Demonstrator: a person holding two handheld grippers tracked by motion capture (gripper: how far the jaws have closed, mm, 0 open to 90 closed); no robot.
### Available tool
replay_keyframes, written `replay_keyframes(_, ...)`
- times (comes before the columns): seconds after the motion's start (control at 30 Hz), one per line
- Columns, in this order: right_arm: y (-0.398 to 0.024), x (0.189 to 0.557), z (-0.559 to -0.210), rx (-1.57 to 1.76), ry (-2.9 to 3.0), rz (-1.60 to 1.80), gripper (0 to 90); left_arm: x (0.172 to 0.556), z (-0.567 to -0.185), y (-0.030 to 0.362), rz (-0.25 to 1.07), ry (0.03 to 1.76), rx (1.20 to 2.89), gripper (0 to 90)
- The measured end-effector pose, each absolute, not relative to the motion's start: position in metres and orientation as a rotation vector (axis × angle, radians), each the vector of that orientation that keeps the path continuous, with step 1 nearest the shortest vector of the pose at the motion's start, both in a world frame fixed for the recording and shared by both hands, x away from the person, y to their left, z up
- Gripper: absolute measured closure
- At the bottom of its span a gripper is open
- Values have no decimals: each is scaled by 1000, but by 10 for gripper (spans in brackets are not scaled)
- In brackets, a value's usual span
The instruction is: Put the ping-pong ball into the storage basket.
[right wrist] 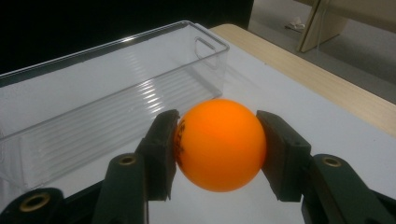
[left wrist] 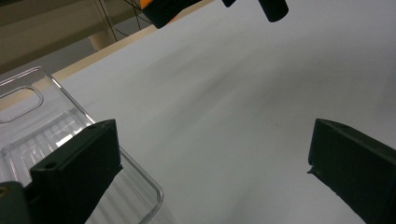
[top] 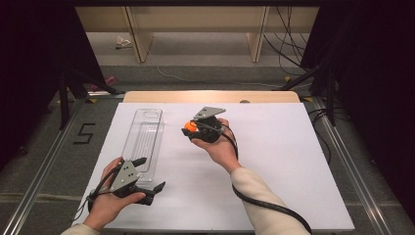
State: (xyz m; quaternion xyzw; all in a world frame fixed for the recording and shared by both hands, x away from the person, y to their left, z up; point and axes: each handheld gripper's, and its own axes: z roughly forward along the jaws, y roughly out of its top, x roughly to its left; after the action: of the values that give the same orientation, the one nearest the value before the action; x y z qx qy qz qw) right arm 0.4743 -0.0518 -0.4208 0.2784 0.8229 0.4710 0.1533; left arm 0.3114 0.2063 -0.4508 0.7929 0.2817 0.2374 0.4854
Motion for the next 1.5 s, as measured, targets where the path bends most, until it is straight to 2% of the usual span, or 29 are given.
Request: replay_keyframes(1.5,-29,477,-416,769,2379,1358,514,311,-451,206,579,683,1930,20)
